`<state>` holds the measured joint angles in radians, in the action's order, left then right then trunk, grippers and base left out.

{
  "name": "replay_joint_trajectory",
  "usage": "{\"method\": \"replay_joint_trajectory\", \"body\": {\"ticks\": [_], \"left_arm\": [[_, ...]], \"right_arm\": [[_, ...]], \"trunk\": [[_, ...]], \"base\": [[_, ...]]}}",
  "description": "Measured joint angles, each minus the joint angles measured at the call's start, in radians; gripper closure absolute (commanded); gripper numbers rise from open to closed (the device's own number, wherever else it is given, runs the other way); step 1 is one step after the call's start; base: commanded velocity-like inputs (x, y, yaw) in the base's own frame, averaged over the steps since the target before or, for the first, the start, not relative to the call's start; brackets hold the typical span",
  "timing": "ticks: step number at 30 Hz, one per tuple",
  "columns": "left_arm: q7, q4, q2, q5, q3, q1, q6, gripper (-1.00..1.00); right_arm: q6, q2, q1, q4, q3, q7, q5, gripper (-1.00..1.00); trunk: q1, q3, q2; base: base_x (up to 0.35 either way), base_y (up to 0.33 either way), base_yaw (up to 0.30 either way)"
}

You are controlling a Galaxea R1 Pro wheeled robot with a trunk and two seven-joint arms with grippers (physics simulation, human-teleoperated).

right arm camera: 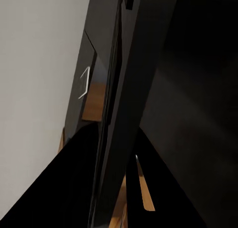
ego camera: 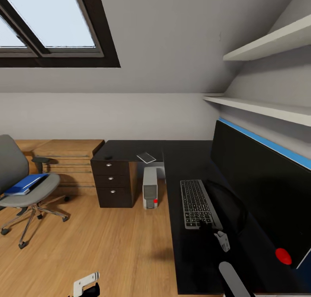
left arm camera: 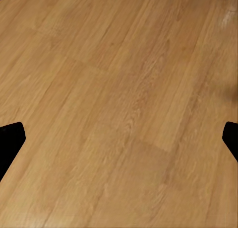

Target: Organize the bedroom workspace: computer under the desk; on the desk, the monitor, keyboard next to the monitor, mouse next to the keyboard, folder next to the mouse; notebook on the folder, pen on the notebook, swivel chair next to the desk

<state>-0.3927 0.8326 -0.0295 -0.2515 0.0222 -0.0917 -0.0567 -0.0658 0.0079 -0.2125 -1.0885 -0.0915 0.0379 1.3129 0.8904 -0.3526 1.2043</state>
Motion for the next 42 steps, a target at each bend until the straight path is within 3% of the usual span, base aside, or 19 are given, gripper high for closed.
{"method": "replay_joint_trajectory", "body": {"ticks": [42], "left_arm": [[0.0,0.0,0.0,0.0,0.0,0.0,0.0,-1.0]], "right_arm": [[0.001,0.0,0.0,0.0,0.0,-0.001,0.005,1.0]], "trunk": [[0.0,0.0,0.0]], "base": [[0.035,-0.017,0.0]]}}
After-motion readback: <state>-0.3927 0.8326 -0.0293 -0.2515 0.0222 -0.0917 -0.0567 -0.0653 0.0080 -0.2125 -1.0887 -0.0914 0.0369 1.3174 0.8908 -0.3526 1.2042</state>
